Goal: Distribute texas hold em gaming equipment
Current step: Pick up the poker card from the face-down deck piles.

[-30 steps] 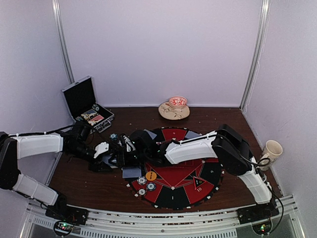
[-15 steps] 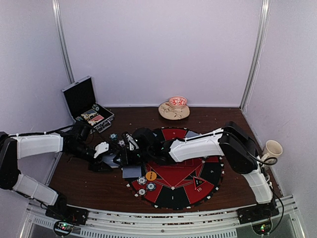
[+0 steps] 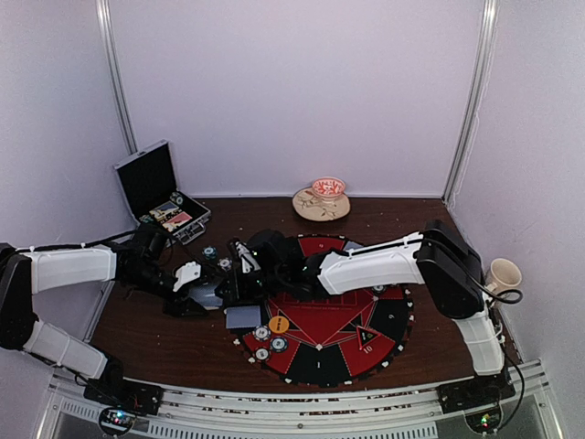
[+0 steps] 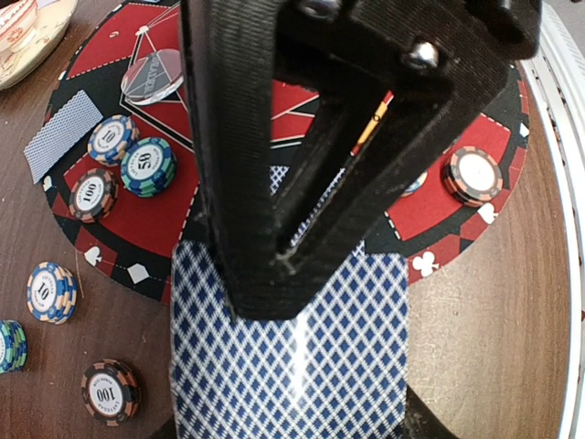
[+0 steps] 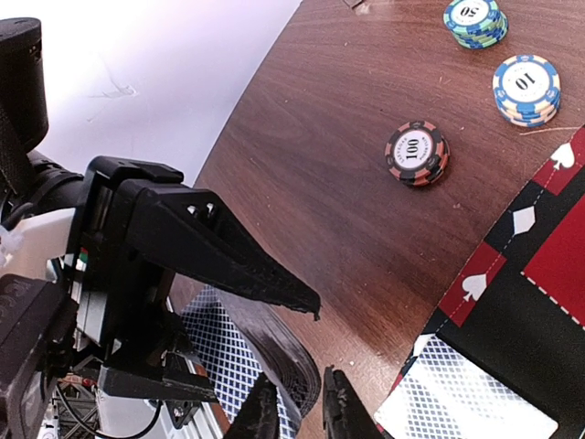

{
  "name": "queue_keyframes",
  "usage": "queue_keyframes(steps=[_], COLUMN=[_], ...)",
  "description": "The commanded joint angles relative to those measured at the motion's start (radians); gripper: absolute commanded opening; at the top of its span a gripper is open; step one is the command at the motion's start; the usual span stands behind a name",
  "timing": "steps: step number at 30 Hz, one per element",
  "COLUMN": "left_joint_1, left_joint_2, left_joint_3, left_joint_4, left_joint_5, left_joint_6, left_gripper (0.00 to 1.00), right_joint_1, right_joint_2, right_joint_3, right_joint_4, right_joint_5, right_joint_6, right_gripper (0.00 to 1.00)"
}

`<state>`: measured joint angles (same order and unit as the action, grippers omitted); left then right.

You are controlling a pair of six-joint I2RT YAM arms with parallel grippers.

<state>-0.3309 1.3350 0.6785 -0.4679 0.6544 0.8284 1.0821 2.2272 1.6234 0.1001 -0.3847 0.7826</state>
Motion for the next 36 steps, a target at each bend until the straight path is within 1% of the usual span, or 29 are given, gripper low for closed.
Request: queue_keyframes(steps=[1, 5, 9, 10, 11, 18, 24, 32, 36], left_joint_1=[0.004, 0.006, 0.005, 0.005, 0.005, 0.006, 0.006, 0.006, 0.004], left_joint_2=[-0.003, -0.003, -0.006, -0.006, -0.007, -0.006, -0.007, -0.007, -0.004], left_joint_3=[0.003, 0.002, 0.001, 0.001, 0.001, 0.001, 0.001, 0.001, 0.003], left_joint_4=[0.02, 0.02, 0.02, 0.02, 0.02, 0.02, 0.019, 0.02, 0.02], left_joint_5=[0.028, 0.028, 0.028, 0.028, 0.029, 0.027, 0.027, 0.027, 0.027], left_joint_6=[0.012, 0.012, 0.012, 0.012, 0.011, 0.011, 0.011, 0.011, 0.01], left_gripper=[0.52, 0.52, 0.52, 0.52, 0.52, 0.52, 0.52, 0.52, 0.52], right_joint_1=[0.008, 0.01, 0.009, 0.009, 0.009, -0.008, -0.035, -0.078, -0.103], right_joint_2=[-0.043, -0.04, -0.037, -0.037, -0.038, -0.089, -0.194, -0.352, -0.381], right_joint_3=[-0.005, -0.005, -0.009, -0.012, -0.013, -0.08, -0.214, -0.414, -0.489], right_joint_4=[0.011, 0.026, 0.047, 0.052, 0.057, 0.096, 0.169, 0.226, 0.234], right_joint_5=[-0.017, -0.035, -0.055, -0.06, -0.063, -0.068, -0.066, -0.042, -0.033], right_joint_6=[-0.006, 0.002, 0.013, 0.015, 0.016, 0.023, 0.031, 0.024, 0.023], right_gripper=[0.18, 0.13, 0.04, 0.01, 0.0, 0.0, 0.0, 0.0, 0.0])
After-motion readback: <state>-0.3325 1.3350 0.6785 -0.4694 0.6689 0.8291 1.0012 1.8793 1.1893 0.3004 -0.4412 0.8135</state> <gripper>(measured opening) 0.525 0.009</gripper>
